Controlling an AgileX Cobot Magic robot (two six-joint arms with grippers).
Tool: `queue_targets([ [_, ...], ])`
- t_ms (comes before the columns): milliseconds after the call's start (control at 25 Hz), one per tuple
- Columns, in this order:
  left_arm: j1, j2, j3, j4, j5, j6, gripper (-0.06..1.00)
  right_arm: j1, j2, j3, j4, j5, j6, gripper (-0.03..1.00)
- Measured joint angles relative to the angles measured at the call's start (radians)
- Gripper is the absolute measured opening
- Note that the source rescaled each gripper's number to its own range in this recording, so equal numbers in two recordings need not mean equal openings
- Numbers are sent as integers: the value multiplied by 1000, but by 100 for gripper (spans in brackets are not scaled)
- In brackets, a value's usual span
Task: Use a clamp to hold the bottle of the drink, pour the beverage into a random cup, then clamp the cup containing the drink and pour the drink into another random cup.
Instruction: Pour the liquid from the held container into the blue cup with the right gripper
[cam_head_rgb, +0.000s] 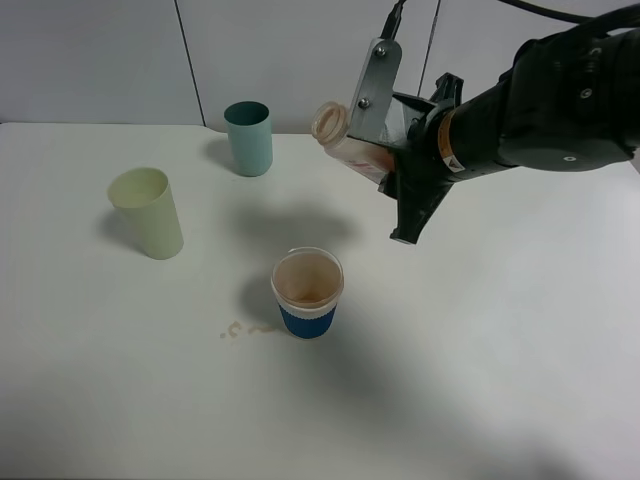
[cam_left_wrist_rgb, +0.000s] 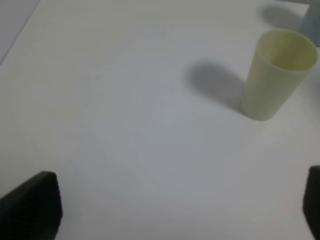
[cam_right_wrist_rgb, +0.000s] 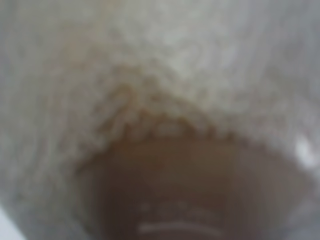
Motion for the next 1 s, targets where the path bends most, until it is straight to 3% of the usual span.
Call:
queue_targets([
  [640,0,0,0,0,0,0,90,54,-30,0,47,124,-133,3],
  [1000,0,0,0,0,0,0,90,59,-30,1,110,224,-342,3],
])
